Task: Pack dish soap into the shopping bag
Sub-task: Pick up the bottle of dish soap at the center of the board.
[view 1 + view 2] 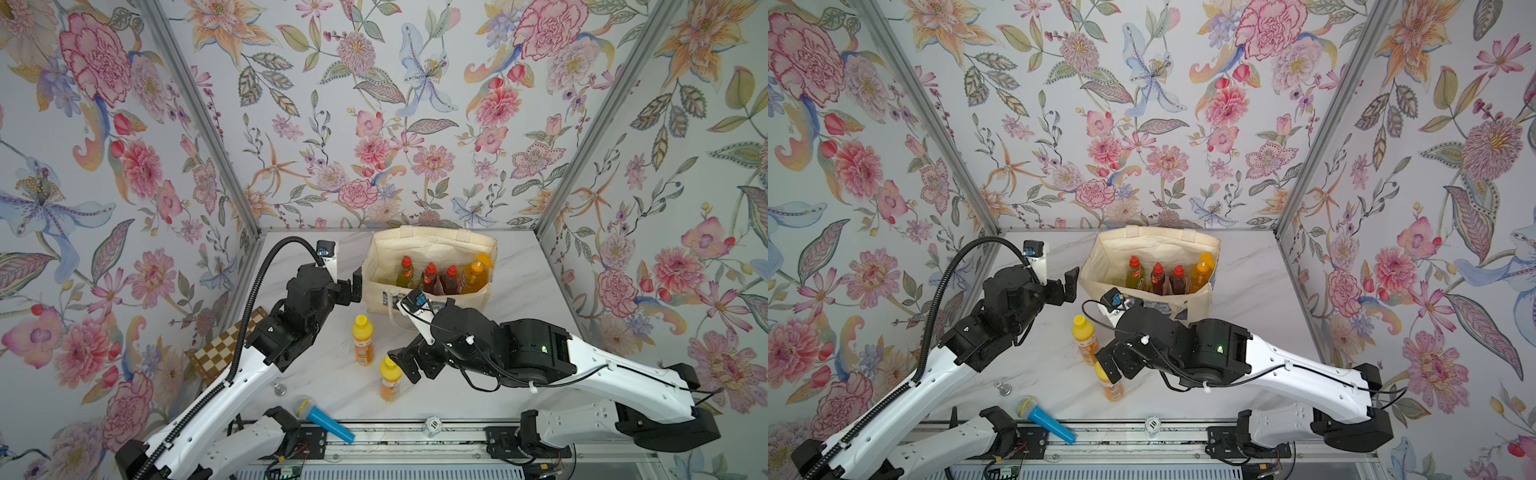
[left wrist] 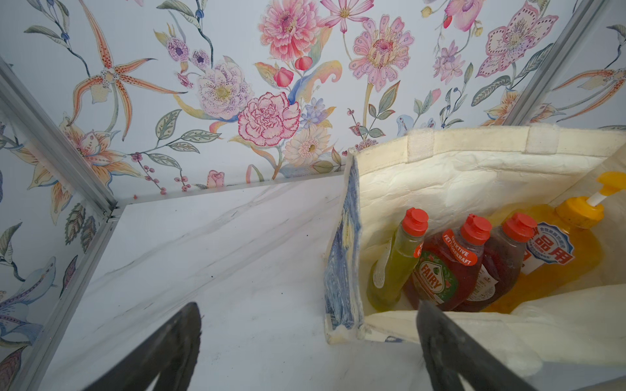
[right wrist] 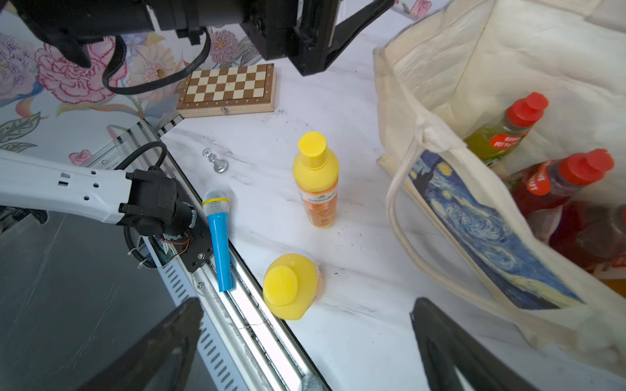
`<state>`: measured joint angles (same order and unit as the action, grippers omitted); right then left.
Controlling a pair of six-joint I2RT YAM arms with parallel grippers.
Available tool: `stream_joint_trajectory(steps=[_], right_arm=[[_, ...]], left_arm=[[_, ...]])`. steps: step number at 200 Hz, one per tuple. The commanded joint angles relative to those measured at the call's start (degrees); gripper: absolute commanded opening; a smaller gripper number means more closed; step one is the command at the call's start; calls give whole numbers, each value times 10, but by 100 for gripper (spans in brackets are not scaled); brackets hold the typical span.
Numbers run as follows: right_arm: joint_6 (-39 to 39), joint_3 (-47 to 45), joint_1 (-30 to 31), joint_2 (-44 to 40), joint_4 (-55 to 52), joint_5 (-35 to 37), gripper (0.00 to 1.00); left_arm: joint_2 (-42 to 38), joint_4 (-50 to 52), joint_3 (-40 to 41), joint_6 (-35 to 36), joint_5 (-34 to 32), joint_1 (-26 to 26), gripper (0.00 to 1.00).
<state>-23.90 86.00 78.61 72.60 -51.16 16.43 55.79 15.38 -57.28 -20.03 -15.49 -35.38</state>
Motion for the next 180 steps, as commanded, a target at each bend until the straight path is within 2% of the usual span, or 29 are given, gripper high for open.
stream_joint_trajectory(steps=[1, 33, 68, 180], right_arm=[[-36, -27, 15, 14, -19, -6, 99], [-59, -48, 40, 50, -5, 4, 99], [-77, -66, 40, 80, 18, 11, 100], [-71, -111, 24, 124, 78, 23, 81]], left_arm=[[-19, -7, 18, -16, -14, 9, 99], [-34, -16, 32, -21, -20, 16, 99], [-31, -25, 36, -22, -15, 21, 99], [-20, -48, 50, -26, 2, 24, 99]])
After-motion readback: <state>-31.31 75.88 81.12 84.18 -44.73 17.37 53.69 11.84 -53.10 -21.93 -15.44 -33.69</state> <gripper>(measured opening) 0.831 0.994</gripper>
